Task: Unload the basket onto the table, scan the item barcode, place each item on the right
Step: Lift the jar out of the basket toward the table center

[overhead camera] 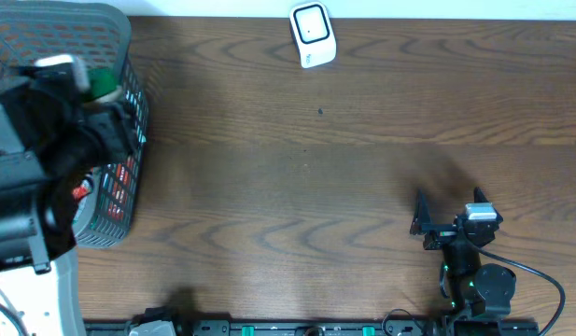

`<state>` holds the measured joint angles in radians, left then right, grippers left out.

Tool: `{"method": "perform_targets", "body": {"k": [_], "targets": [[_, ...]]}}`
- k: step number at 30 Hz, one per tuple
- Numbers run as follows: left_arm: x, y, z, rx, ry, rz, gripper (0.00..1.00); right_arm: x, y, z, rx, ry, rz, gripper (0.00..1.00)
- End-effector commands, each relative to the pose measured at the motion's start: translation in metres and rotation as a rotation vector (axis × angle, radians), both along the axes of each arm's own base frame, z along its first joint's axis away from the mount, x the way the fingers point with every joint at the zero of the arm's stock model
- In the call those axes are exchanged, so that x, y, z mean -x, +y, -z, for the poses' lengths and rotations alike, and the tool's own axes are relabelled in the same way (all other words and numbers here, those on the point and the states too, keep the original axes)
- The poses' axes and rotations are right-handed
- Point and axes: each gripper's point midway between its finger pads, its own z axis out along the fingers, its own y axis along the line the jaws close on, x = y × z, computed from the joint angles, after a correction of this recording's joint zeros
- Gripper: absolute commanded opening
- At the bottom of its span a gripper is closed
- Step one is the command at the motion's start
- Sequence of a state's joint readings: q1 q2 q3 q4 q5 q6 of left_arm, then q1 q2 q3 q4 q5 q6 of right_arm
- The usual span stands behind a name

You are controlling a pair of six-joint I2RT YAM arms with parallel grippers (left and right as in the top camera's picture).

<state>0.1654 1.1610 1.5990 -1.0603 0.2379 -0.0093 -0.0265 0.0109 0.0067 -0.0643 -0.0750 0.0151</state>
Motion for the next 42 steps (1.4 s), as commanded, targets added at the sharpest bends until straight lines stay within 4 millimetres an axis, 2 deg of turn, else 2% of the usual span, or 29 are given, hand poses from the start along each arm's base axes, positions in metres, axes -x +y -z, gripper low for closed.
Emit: {"method": "perform_targets", "body": {"k": [1,8,13,17,23,31,36,42], "targets": [[0.002,-0.027,0.001,0.025,0.015,0.084,0.54,0.000,0.001,0.000,-0.014,0.001,-0.006,0.99],[0.004,-0.084,0.030,0.062,0.150,0.237,0.54,0.000,0.001,0.000,-0.014,0.001,-0.006,0.99],[-0.002,-0.125,0.062,0.072,0.277,0.298,0.54,0.000,0.001,0.000,-0.014,0.001,-0.006,0.99],[-0.007,-0.157,0.102,0.068,0.414,0.336,0.54,0.000,0.001,0.000,-0.014,0.000,-0.006,0.99],[-0.016,-0.194,0.162,0.049,0.587,0.353,0.54,0.000,0.001,0.000,-0.014,0.001,-0.006,0.99],[-0.032,-0.252,0.238,-0.004,0.681,0.439,0.54,0.000,0.001,0.000,-0.014,0.001,-0.006,0.99],[-0.038,-0.272,0.276,-0.014,0.716,0.443,0.54,0.000,0.001,0.000,-0.014,0.001,-0.006,0.99],[-0.045,-0.278,0.306,-0.023,0.741,0.439,0.54,0.000,0.001,0.000,-0.014,0.001,-0.006,0.99]]}}
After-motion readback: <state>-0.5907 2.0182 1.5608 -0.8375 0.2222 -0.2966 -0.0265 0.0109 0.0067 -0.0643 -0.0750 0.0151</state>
